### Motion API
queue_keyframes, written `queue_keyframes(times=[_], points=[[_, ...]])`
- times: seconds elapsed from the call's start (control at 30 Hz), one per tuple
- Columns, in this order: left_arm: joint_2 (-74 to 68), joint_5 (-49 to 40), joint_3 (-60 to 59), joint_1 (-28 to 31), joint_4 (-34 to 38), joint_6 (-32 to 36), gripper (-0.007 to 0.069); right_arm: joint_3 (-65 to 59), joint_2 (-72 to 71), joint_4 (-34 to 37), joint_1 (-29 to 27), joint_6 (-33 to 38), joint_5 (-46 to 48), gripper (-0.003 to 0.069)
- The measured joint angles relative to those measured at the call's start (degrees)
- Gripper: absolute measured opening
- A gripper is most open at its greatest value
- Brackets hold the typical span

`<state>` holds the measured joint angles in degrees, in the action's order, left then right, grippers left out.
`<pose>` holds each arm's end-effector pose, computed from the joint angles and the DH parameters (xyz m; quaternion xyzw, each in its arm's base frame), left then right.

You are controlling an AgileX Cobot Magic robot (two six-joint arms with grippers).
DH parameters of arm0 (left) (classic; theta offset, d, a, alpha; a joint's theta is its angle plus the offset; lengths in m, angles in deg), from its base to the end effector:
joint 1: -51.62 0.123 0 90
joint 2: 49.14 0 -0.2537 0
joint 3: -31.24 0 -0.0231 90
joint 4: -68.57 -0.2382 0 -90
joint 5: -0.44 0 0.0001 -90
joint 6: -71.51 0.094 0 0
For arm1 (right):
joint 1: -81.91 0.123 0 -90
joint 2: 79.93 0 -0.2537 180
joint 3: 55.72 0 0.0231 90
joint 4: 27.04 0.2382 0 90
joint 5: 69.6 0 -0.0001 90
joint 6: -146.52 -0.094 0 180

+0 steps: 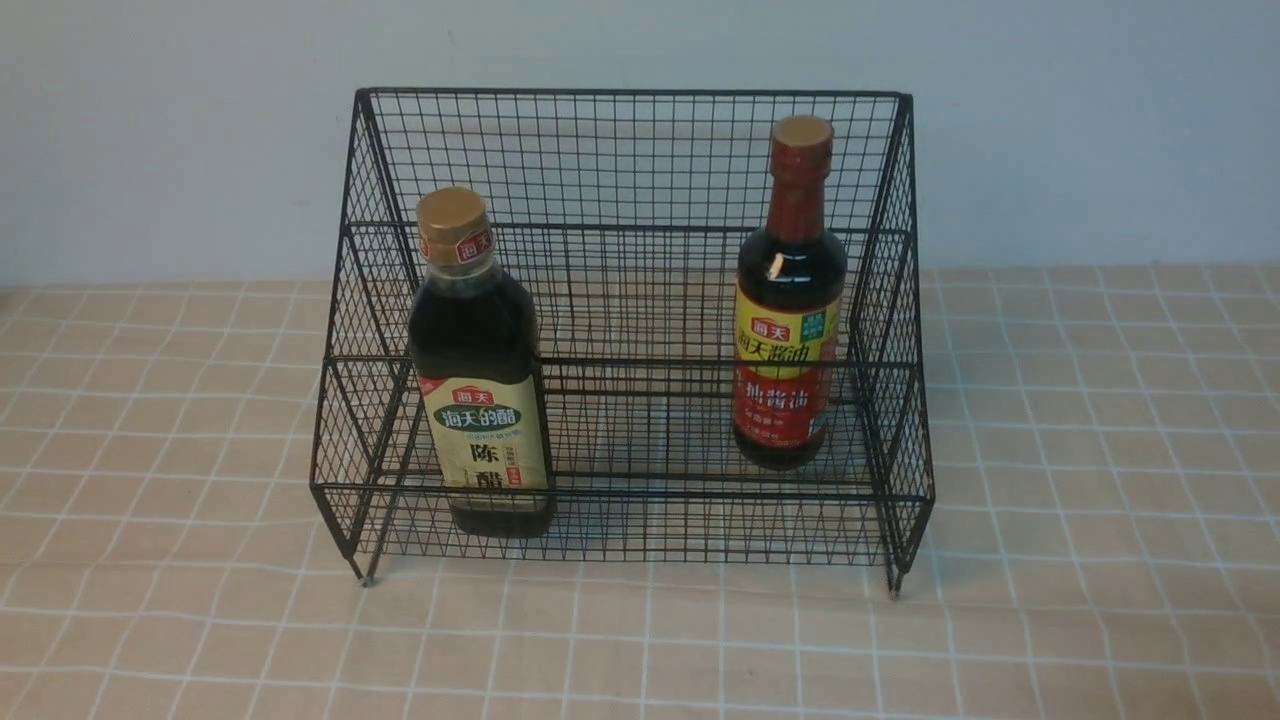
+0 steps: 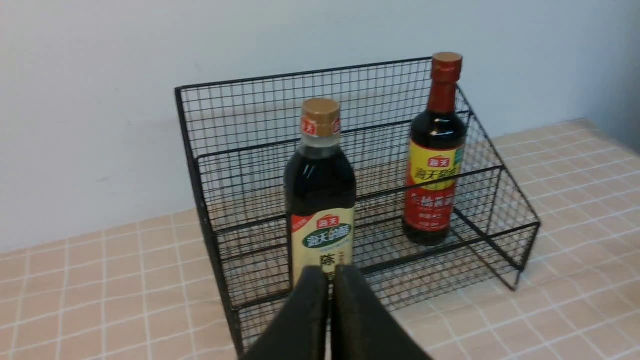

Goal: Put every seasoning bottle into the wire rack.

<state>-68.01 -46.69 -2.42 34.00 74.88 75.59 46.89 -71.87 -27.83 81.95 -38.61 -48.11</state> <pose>0.0238 -0.0155 0.3528 0.1411 0.7498 -0.1305 0.6331 0.0743 -0.0004 0.1730 0.0320 0.8029 0.0210 0.5949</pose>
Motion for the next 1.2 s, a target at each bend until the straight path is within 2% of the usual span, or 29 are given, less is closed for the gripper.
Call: queue_keyframes(times=[0.07, 0.27, 0.4, 0.6, 1.2], points=[[0.56, 2.22, -2.13, 0.62, -1.17, 0.00, -0.0007, 0.00, 0.00, 0.00, 0.00, 0.00, 0.00, -0.0013], [6.34, 13.15, -16.05, 7.55, -4.09, 0.00, -0.0007, 0.00, 0.00, 0.00, 0.00, 0.00, 0.00, -0.0013], [10.63, 20.19, -30.57, 12.35, -4.72, 0.06, -0.0007, 0.00, 0.00, 0.00, 0.00, 0.00, 0.00, -0.0013], [10.78, 21.97, -43.02, 12.86, -5.59, 0.06, -0.0007, 0.00, 0.00, 0.00, 0.00, 0.00, 0.00, -0.0013], [10.78, 24.94, -43.92, 12.86, -5.62, -0.26, -0.0007, -0.05, 0.00, 0.00, 0.00, 0.00, 0.00, -0.0013]])
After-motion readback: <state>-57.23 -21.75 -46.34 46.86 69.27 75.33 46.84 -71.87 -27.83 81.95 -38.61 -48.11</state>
